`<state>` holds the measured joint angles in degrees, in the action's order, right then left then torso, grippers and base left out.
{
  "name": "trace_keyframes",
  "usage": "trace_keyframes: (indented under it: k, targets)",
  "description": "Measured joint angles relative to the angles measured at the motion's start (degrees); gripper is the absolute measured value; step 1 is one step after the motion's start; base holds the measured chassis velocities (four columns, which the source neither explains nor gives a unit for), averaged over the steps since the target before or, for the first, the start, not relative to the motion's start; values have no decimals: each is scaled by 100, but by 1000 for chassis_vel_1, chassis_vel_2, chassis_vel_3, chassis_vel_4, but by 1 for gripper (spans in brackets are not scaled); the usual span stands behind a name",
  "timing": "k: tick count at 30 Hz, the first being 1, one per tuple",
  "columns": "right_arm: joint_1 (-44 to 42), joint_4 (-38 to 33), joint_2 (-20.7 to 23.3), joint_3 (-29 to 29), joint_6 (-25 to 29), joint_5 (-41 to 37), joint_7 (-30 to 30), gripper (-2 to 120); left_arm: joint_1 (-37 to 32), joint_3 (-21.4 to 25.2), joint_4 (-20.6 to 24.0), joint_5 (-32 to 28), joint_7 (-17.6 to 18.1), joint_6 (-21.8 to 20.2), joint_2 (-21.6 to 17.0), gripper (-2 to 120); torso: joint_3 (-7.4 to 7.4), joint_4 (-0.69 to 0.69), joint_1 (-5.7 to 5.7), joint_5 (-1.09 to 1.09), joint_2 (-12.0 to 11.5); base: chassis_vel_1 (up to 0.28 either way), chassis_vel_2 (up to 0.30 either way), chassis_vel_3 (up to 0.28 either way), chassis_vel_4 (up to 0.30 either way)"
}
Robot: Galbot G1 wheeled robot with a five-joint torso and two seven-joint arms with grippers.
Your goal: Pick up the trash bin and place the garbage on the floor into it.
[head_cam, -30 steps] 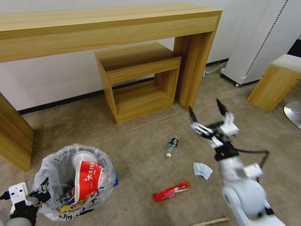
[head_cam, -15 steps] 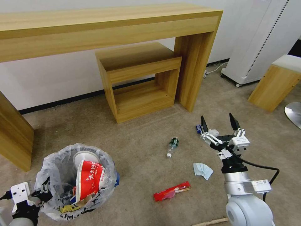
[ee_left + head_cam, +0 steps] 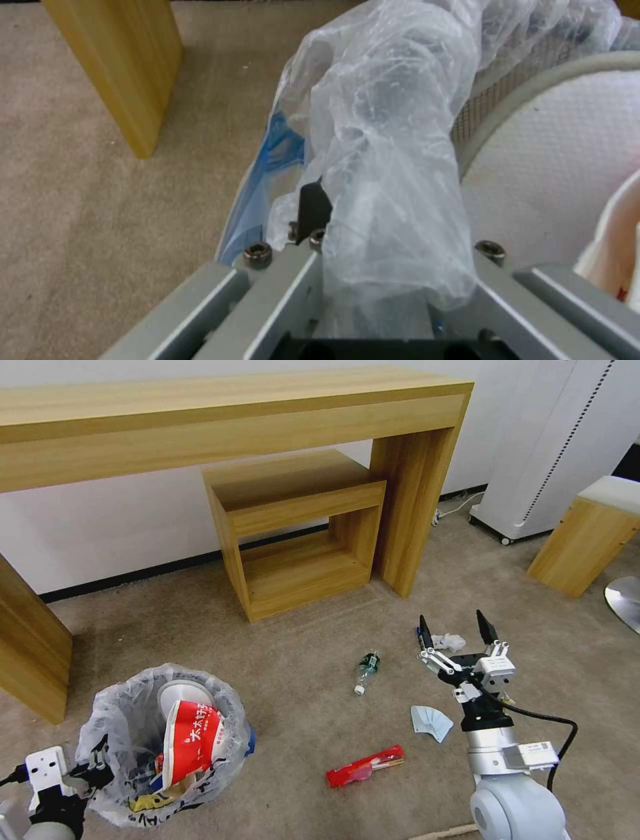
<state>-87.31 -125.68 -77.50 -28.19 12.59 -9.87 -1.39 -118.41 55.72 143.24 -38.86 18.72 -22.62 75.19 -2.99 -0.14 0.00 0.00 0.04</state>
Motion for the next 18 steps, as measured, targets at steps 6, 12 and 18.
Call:
trace_keyframes:
  k: [6,12,18]
  targets:
    - [163,143,22,147,-98,-31,-48,100,-16,15,0,21,15,-1,31,2,0,0,0,1,0,-4,-10,-8,-7]
    - [257,299,24,280,-189,-29,-120,100,-24,15,0,61,11,-23,46,2,0,0,0,0,0,-68,-58,-63,-58]
    - [359,403,194,519,-676,-314,-471,100,-24,15,0,72,3,-26,40,2,0,-4,0,0,0,-92,-88,-87,-86]
